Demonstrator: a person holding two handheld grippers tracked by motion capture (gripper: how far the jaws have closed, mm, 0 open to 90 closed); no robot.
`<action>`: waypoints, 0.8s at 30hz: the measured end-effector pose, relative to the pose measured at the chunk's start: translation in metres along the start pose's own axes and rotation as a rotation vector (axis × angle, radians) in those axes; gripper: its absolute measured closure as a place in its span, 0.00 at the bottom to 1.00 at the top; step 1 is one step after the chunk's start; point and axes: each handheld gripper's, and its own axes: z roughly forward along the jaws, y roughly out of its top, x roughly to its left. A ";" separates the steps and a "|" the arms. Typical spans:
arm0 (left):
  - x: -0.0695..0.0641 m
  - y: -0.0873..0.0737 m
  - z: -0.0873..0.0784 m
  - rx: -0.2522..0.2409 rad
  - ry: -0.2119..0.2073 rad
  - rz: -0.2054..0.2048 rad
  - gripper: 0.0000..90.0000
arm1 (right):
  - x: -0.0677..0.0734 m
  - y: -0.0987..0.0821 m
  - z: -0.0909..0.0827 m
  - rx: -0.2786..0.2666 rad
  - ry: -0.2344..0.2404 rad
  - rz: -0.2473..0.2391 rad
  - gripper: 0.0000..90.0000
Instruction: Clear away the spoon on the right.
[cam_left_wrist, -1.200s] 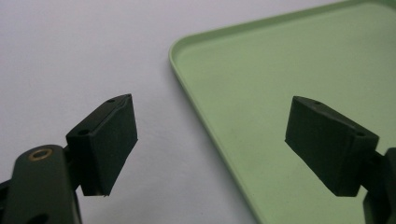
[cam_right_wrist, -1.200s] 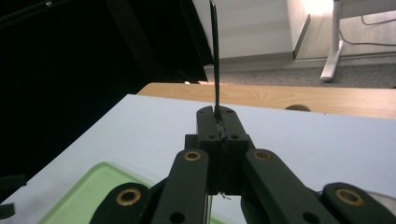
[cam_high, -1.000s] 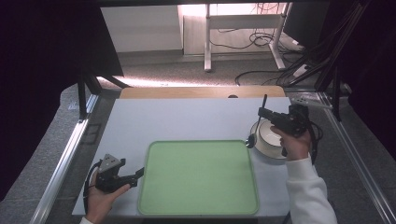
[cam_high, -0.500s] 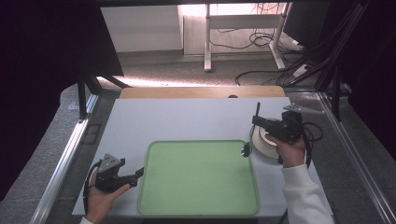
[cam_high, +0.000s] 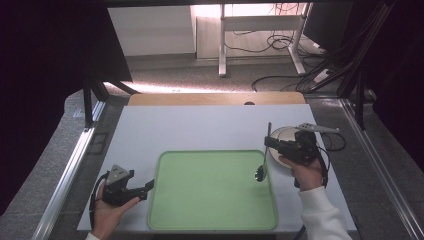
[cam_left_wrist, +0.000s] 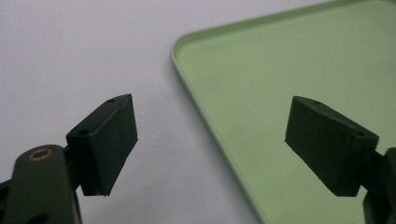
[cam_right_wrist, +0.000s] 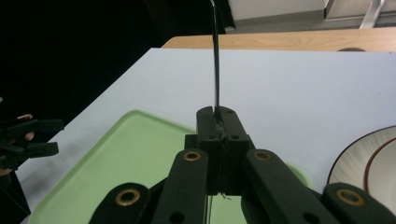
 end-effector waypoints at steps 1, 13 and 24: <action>0.000 0.000 0.000 0.000 0.001 -0.001 0.18 | 0.001 -0.001 0.000 0.004 0.000 0.005 1.00; 0.000 0.000 0.000 0.001 0.002 -0.002 0.19 | 0.015 -0.024 -0.001 0.076 0.018 0.002 1.00; -0.001 0.000 0.000 0.001 0.000 -0.001 0.19 | 0.018 -0.049 0.004 0.160 -0.002 0.022 1.00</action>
